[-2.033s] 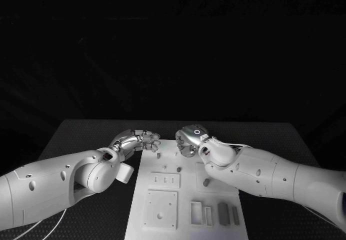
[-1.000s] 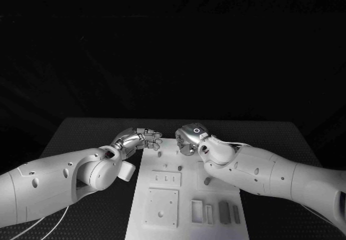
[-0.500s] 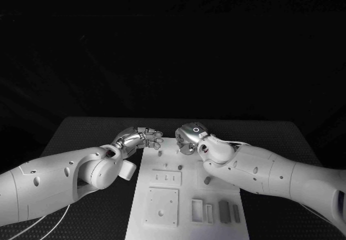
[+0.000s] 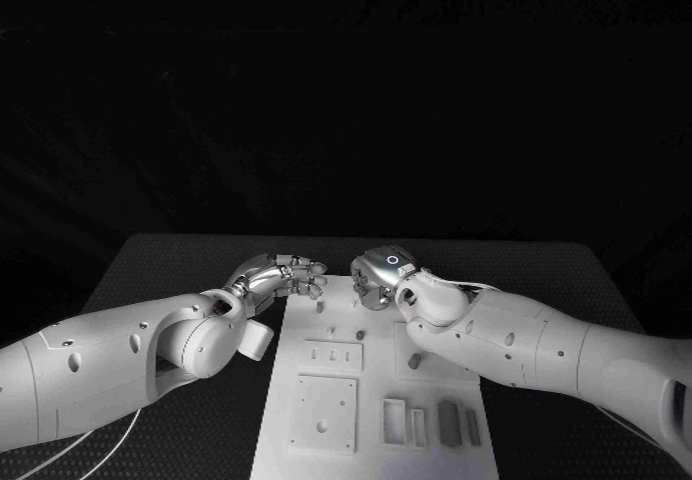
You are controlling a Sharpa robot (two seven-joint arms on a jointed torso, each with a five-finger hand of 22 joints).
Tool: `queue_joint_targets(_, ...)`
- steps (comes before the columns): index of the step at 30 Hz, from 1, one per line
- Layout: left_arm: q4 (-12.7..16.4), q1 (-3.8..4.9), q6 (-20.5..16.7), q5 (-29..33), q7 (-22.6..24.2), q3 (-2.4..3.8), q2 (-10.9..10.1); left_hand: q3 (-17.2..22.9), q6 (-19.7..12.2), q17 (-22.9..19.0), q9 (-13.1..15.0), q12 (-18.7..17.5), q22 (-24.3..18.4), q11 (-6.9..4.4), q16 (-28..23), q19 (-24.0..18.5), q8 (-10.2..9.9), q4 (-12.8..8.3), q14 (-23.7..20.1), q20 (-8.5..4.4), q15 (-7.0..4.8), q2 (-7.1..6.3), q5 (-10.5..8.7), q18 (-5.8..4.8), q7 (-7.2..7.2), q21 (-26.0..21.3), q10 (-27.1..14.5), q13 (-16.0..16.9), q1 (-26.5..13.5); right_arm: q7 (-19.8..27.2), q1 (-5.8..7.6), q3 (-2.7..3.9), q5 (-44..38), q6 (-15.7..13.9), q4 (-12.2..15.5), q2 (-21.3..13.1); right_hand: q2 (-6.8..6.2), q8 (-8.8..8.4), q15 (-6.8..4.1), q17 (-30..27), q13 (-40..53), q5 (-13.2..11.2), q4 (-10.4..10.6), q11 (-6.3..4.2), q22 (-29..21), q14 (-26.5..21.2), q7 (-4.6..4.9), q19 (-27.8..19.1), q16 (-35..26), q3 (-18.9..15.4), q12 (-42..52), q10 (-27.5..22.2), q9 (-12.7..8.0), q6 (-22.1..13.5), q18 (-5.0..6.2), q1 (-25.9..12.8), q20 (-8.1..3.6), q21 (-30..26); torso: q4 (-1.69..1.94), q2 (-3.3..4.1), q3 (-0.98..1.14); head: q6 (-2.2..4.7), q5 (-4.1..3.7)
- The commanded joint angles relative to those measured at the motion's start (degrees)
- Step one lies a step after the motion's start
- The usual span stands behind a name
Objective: Assemble the parts on the task board
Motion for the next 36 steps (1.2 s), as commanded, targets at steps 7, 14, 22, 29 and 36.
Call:
queue_joint_targets(7, 0.19, 0.10, 0.31, 0.01, 0.33, 0.05, 0.06, 0.34, -0.14, 0.08, 0.06, -0.35, 0.96, 0.22, -0.25, -0.31, -0.30, 0.03, -0.20, 0.08, 0.30, -0.06, -0.31, -0.14, 0.03, 0.22, 0.19, 0.08, -0.77, 0.74, -0.02, -0.03, 2.20, -0.10, -0.17, 0.21, -2.79, -1.50, 1.47, -0.22, -0.64, -0.14, 1.87, 1.46, 0.93, 0.05, 1.41, -0.07, 0.93, -1.04, -0.52, -3.89, -0.73, -2.87, 2.52, -0.73, -0.06, 0.05, -0.08, 0.03, 0.01, -0.06, 0.04)
queue_joint_targets(14, 0.13, 0.12, 0.30, 1.20, 0.12, 0.05, -0.17, 0.35, -0.15, 0.09, 0.06, -0.38, 0.96, 0.23, -0.26, -0.31, -0.32, 0.03, -0.20, 0.09, 0.30, -0.07, -0.32, -0.14, 0.04, 0.23, 0.19, 0.09, -0.80, 0.33, -0.01, -0.03, 2.48, -1.53, 0.53, -0.09, -3.21, -1.70, 1.69, -0.33, -0.76, -0.14, 2.18, 1.68, 0.93, -0.18, 1.64, -0.23, 1.16, -1.47, -0.45, -4.70, -0.78, -3.43, 2.52, -0.64, -0.11, 0.00, -0.05, 0.03, -0.01, -0.03, -0.11)
queue_joint_targets(22, -0.19, 0.23, 0.05, 1.37, 0.40, 0.08, -0.36, 0.38, -0.15, 0.10, 0.07, -0.40, 0.96, 0.22, -0.26, -0.32, -0.32, 0.01, -0.20, 0.08, 0.30, -0.06, -0.31, -0.13, 0.04, 0.23, 0.21, 0.10, -0.79, 1.71, 1.27, 0.11, 4.76, -4.93, 5.77, -3.87, -3.57, -1.64, 1.69, -0.48, -0.71, -0.14, 2.15, 1.68, 0.93, -0.25, 1.62, -0.26, 1.33, -1.07, -0.27, -4.71, -0.73, -3.45, 2.52, 0.11, -0.16, 0.00, -0.30, -0.05, 0.11, 0.76, -0.22)
queue_joint_targets(29, -1.21, 0.23, 0.07, 1.10, 0.77, 0.08, -0.54, 0.48, 0.04, 0.14, 0.14, -0.44, 0.96, 0.19, -0.26, -0.32, -0.24, -0.13, -0.17, 0.07, 0.28, -0.05, -0.29, -0.11, -0.03, 0.27, 0.33, 0.14, -0.68, 5.38, 3.05, 2.33, 11.14, -5.90, 12.40, -11.04, -3.73, -1.10, 1.39, -0.73, -0.30, -0.15, 1.90, 1.35, 1.00, -0.23, 1.33, -0.31, 1.51, -1.40, 0.31, -3.50, -0.41, -2.73, 2.51, 0.23, 0.02, 0.09, -0.62, -0.21, 0.22, 1.36, -0.22)
queue_joint_targets(36, -2.96, 0.18, 0.15, 1.10, 1.02, 0.05, -0.30, 0.56, 0.48, 0.29, 0.31, 0.34, 0.98, -0.66, -0.17, -0.26, -0.09, -0.22, 0.05, 0.04, 0.21, 0.15, -0.31, -0.11, -0.21, 0.43, 2.23, 0.68, -0.84, 6.96, 3.79, 3.38, 14.76, 1.38, 16.24, -17.87, -3.64, -1.87, 0.30, -1.08, 1.68, -0.08, 1.04, 0.20, 1.19, -0.45, 1.65, -0.59, 1.98, -4.97, 1.95, -0.53, -0.50, -4.44, 2.52, -0.91, 0.09, 0.49, -1.56, -0.85, 0.75, 1.56, 0.15)
